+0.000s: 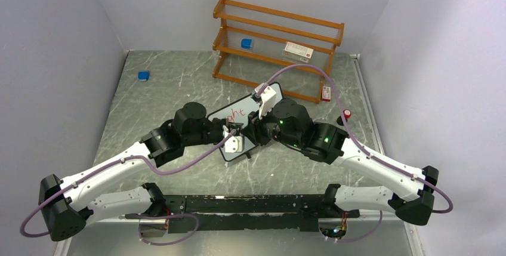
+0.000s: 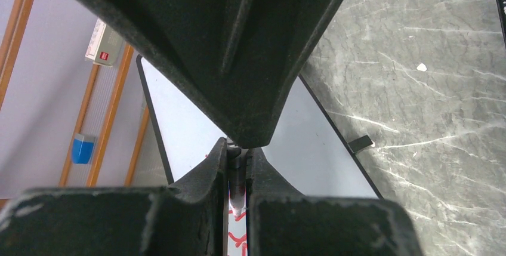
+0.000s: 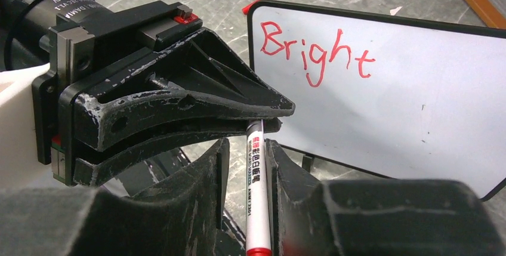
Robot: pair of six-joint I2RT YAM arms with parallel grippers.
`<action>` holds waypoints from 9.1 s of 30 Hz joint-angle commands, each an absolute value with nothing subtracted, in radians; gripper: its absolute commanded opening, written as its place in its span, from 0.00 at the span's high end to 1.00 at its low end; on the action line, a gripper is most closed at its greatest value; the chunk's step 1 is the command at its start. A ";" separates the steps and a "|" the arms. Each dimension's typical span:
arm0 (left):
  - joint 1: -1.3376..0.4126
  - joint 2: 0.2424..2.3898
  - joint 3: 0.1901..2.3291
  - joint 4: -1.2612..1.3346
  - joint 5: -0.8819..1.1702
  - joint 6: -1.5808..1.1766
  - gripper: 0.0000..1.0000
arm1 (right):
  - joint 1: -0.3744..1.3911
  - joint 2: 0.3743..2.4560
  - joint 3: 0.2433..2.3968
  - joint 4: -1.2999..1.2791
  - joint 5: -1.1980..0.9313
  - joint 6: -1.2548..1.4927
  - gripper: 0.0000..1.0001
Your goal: Write a sentence on the whiteboard
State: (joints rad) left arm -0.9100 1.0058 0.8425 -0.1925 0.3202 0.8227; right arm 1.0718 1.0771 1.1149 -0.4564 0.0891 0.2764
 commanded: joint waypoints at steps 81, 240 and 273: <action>-0.371 0.788 0.173 0.671 0.493 -0.606 0.37 | 1.203 0.995 0.711 -0.005 0.460 0.075 1.00; -0.241 1.247 0.348 1.073 0.840 -0.593 0.95 | 1.384 1.417 0.946 -0.107 0.809 0.179 1.00; -0.242 1.242 0.352 1.052 0.835 -0.590 0.95 | 1.383 1.422 0.934 -0.189 0.789 0.234 1.00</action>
